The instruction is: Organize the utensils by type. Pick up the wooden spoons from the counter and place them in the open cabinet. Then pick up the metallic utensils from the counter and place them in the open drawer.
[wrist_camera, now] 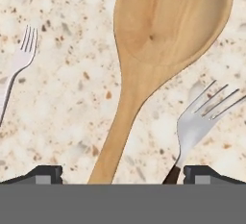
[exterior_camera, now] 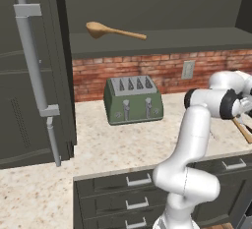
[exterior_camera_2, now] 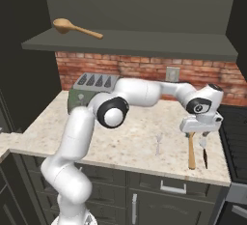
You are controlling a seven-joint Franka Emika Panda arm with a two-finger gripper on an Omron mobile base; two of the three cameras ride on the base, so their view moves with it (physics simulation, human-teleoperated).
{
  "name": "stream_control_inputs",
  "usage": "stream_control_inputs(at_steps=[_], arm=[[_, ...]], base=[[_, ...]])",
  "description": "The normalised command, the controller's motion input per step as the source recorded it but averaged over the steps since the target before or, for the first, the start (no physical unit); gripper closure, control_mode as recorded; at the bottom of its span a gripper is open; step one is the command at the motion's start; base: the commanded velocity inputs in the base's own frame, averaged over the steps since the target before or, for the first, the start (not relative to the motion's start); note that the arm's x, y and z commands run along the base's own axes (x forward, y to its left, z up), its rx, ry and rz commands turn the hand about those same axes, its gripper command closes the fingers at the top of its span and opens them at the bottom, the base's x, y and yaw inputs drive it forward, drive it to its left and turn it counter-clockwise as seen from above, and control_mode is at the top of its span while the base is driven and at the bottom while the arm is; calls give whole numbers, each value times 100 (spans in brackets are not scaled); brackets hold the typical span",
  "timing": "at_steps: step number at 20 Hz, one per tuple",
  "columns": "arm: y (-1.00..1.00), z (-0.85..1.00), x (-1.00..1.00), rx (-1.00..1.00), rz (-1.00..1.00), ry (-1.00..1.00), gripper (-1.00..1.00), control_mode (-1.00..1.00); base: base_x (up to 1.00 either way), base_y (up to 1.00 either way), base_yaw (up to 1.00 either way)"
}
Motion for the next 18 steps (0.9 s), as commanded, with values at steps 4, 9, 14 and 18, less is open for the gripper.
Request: stream_control_inputs(at_steps=[4,9,14,18], arm=[[4,-24,15,0,-16,0,-100,-100],[21,-21,10,-4,-20,0,-100,-100],[15,-24,11,-10,-19,-1,-100,-100],[1,-27,17,-22,-15,0,-100,-100]], base=[[0,0,0],[0,0,0],[0,0,0],[0,0,0]])
